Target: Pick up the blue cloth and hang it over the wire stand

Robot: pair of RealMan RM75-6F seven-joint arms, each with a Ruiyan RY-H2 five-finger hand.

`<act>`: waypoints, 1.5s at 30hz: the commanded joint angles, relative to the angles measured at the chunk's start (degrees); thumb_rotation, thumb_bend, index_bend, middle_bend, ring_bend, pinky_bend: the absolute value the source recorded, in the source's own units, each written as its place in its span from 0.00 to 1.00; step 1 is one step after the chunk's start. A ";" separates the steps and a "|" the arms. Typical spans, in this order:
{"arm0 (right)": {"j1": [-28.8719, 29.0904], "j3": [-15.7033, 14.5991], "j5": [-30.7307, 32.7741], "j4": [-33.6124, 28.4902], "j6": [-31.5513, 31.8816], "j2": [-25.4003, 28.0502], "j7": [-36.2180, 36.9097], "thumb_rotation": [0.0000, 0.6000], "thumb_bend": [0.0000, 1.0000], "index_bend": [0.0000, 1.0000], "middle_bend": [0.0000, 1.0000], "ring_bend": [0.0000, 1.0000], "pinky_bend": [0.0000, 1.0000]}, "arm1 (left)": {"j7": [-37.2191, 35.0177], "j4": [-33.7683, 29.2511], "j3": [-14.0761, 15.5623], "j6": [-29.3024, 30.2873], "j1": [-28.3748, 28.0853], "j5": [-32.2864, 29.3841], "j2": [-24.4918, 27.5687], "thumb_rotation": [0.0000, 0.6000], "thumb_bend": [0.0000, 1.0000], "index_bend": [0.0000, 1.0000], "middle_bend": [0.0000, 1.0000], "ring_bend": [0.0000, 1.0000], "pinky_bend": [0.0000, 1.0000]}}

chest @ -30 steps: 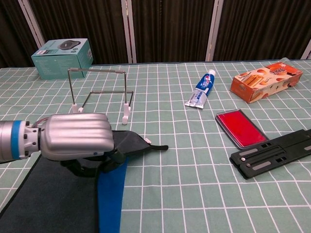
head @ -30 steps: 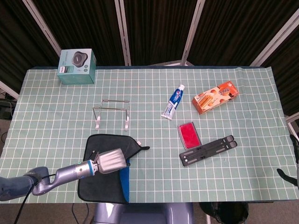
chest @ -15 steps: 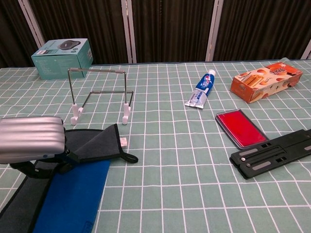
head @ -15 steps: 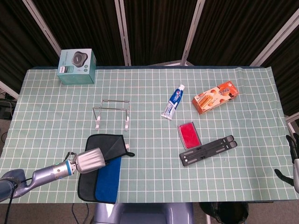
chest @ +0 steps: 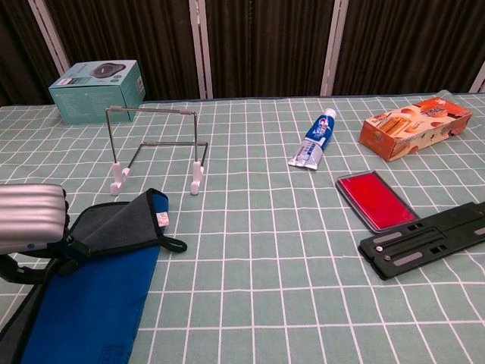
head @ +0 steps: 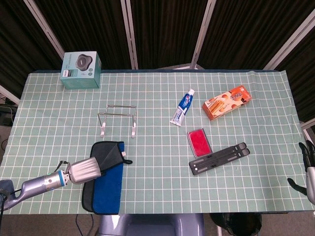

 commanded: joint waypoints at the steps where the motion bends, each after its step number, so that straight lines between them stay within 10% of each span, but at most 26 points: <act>1: 0.09 0.00 0.10 0.00 -0.18 -0.09 -0.15 1.00 0.00 0.00 0.00 0.00 0.00 | 0.35 -0.47 0.26 -0.06 0.15 0.31 0.68 1.00 0.56 0.75 1.00 1.00 1.00; 41: 0.11 -0.11 -0.03 -0.55 0.07 -0.10 -0.87 1.00 0.00 0.00 0.00 0.00 0.00 | 2.27 7.34 0.03 -2.30 1.98 0.99 -1.86 1.00 0.55 0.75 1.00 1.00 1.00; 45: 0.15 -0.14 -0.02 -0.54 -0.04 -0.12 -0.88 1.00 0.00 0.00 0.00 0.00 0.00 | 3.08 8.11 -0.02 -1.88 2.34 0.94 -1.61 1.00 0.55 0.57 0.97 0.97 1.00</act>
